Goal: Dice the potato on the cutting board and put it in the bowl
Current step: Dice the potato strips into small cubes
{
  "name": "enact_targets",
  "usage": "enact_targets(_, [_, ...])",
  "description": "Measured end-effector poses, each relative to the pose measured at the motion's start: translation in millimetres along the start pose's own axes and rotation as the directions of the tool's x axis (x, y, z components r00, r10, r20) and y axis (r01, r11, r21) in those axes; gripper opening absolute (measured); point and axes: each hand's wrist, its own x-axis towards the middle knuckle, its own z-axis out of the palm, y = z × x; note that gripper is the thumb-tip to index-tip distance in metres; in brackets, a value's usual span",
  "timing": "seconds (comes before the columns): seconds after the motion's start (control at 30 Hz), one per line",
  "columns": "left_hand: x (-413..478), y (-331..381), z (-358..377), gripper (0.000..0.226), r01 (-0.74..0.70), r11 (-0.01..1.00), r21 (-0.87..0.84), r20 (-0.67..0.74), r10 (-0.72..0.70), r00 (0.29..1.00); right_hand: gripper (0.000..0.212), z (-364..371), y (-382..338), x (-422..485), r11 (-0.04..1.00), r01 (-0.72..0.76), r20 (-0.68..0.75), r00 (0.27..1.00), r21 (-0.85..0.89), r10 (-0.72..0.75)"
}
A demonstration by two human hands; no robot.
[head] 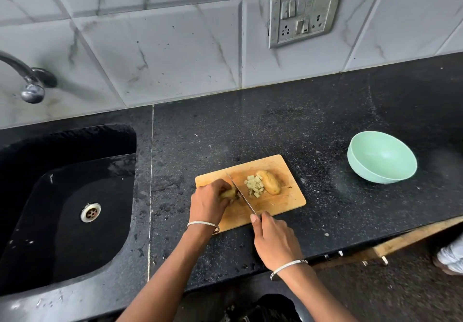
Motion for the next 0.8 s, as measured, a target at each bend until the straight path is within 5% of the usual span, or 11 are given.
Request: enact_targets(0.8, [8,8,0,0.021,0.004,0.999,0.040,0.041,-0.005,0.999,0.035,3,-11,18,0.999,-0.033,0.089,0.996,0.006,0.033])
